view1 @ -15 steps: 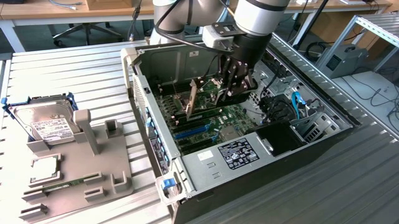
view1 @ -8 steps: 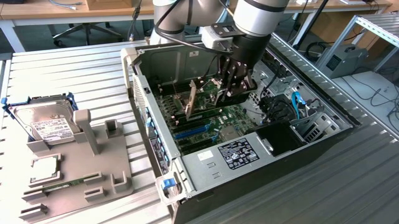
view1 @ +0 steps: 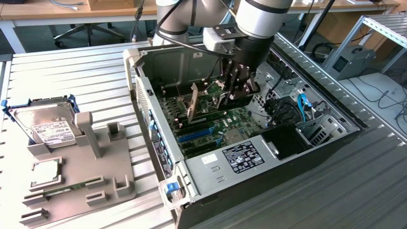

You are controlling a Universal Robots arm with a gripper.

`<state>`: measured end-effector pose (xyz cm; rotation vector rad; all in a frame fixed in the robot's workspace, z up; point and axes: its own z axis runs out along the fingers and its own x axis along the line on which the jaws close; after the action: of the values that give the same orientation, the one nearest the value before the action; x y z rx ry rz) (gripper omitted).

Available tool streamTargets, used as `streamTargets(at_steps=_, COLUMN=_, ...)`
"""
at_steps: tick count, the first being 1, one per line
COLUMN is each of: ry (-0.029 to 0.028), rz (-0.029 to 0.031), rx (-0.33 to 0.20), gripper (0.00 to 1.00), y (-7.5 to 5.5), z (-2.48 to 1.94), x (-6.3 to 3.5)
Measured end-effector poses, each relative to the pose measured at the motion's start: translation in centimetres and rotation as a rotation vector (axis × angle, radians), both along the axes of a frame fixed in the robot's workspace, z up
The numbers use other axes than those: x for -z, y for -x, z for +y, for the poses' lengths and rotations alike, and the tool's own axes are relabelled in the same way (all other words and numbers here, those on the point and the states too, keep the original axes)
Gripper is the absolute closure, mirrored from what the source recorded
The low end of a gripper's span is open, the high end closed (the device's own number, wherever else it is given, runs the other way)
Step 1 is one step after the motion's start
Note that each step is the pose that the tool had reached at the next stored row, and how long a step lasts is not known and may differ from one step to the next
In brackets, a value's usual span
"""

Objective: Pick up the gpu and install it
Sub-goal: 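Insert the gpu into the slot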

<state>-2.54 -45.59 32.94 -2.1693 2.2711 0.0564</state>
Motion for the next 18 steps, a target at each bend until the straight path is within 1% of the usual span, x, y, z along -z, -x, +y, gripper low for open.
streamTargets(at_steps=18, ry=0.0, rz=0.0, rx=0.0, gripper=0.74, y=0.51, z=0.0, x=0.28)
